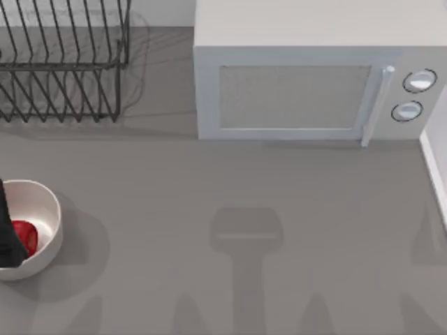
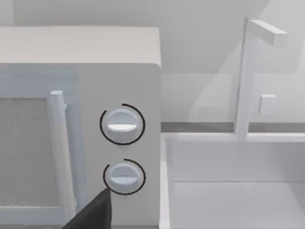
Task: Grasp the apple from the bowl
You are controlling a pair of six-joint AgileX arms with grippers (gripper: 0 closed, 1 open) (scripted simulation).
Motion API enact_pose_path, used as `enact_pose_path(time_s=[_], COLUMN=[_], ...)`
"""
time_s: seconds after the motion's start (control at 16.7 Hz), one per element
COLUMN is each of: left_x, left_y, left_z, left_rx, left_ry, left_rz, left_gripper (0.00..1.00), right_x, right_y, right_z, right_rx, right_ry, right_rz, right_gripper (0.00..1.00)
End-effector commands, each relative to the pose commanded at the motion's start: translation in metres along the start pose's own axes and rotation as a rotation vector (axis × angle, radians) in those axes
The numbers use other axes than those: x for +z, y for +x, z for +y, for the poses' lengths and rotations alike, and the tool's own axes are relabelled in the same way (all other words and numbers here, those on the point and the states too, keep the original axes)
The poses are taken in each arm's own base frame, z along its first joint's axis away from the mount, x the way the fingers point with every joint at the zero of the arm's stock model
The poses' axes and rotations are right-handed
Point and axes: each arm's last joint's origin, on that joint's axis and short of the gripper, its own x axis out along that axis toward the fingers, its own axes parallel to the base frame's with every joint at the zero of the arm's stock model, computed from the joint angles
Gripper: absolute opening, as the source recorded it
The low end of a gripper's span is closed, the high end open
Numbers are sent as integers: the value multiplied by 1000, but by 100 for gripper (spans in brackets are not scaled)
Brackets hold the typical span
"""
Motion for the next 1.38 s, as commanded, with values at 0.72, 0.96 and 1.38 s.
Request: enact_pose_path(time_s=[0.72, 0.96, 1.38], left_x=[2, 22, 66], left_y=[0, 4, 54], left_z=[0, 0, 0], left_rx=[0, -2, -8], left_ry=[0, 1, 5], left_rz=[11, 151, 712], left_gripper=[100, 100, 100], right_x=[0, 0, 0], right_y=[0, 0, 0], right_z=[0, 0, 0], right_rx=[0, 0, 0], right_ry=[0, 0, 0], right_rz=[0, 0, 0], right_gripper=[100, 100, 100])
